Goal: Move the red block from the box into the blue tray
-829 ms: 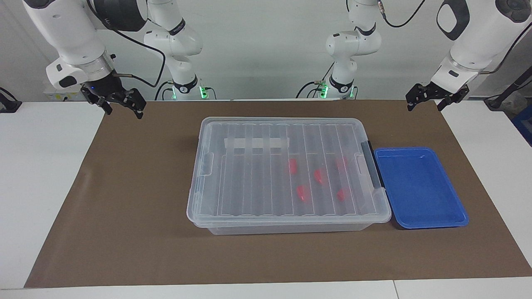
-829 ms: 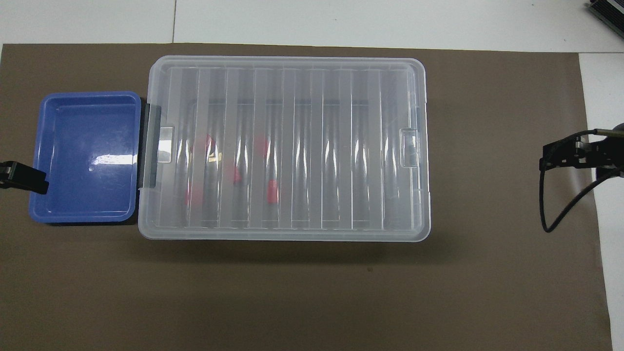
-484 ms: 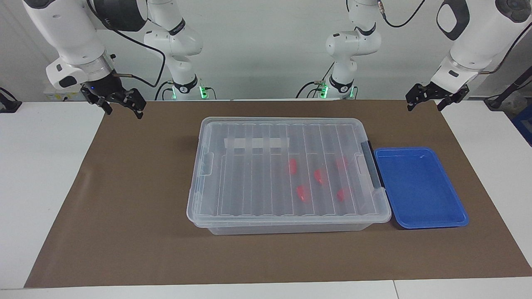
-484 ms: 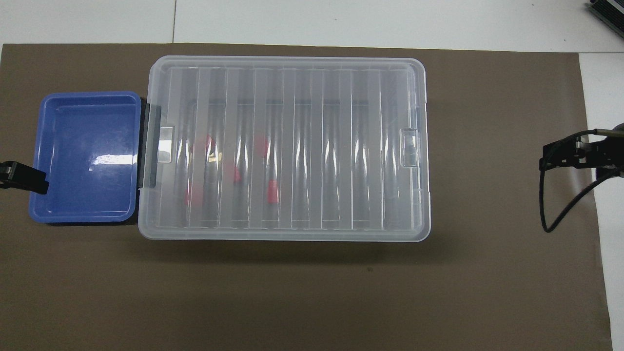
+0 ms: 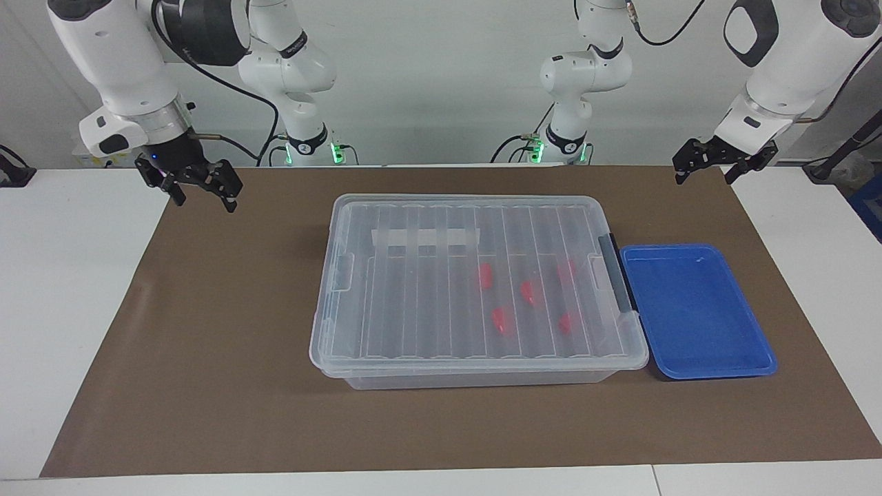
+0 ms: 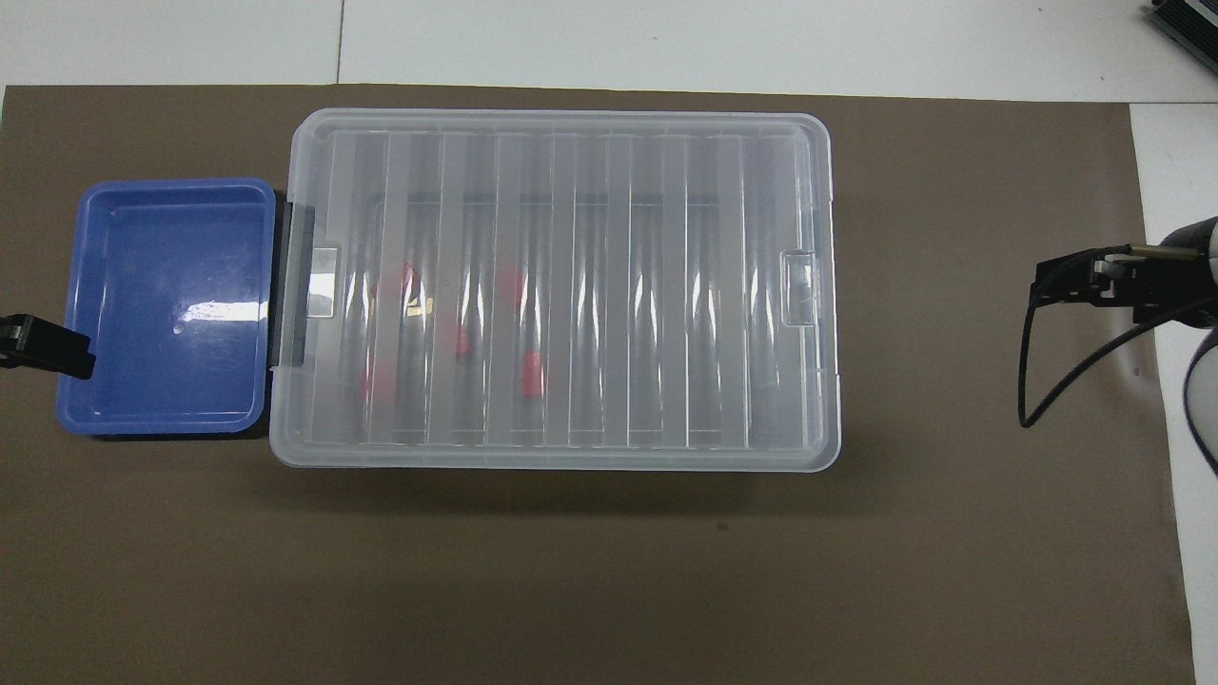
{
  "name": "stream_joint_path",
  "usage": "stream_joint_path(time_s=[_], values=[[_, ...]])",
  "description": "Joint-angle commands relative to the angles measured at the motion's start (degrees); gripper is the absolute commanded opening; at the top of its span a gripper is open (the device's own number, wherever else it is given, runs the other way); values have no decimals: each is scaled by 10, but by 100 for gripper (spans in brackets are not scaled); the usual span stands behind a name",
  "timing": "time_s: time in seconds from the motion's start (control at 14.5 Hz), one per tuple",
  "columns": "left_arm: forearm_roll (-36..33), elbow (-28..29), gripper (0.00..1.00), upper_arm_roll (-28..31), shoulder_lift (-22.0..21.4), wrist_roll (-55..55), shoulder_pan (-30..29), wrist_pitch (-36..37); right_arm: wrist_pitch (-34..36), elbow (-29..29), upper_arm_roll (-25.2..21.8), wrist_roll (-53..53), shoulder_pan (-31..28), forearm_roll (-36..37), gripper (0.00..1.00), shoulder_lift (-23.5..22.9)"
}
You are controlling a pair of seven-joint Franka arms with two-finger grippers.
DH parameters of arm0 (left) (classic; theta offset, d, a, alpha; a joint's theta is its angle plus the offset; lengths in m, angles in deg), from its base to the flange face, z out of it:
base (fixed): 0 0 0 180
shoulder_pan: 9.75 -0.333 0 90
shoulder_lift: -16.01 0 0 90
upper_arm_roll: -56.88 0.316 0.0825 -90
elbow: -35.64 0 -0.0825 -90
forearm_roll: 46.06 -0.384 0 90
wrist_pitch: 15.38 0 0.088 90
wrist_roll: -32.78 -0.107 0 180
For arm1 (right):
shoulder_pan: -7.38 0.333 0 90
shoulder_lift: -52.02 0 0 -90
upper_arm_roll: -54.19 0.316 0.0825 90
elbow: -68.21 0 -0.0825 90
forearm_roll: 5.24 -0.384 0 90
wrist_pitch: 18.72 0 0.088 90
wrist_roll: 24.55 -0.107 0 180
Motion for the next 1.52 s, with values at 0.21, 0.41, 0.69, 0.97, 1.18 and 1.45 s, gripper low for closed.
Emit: stream_joint_path(time_s=[0.21,0.41,0.69,0.97,1.18,1.45], values=[[6,19,100,-1,-16,-3,-5,-10,-89,-78,3,-50,59,-4,100,10],[6,19,100,-1,-16,-2,-5,-10,-161,-107,3,-124,111,-5,92,5],[6,19,100,-1,-16,-3,-5,-11,-202,-108,3,-149,136,-6,95,-34],[6,19,100,-1,-16,-2,-5,-10,-215,-122,2,-149,152,-6,95,-43],[6,19,100,-1,-16,-2,-5,-10,-210,-134,2,-141,153,-5,96,-38],[6,19,100,-1,-16,-2,-5,-10,-197,-140,2,-109,146,1,97,-35]])
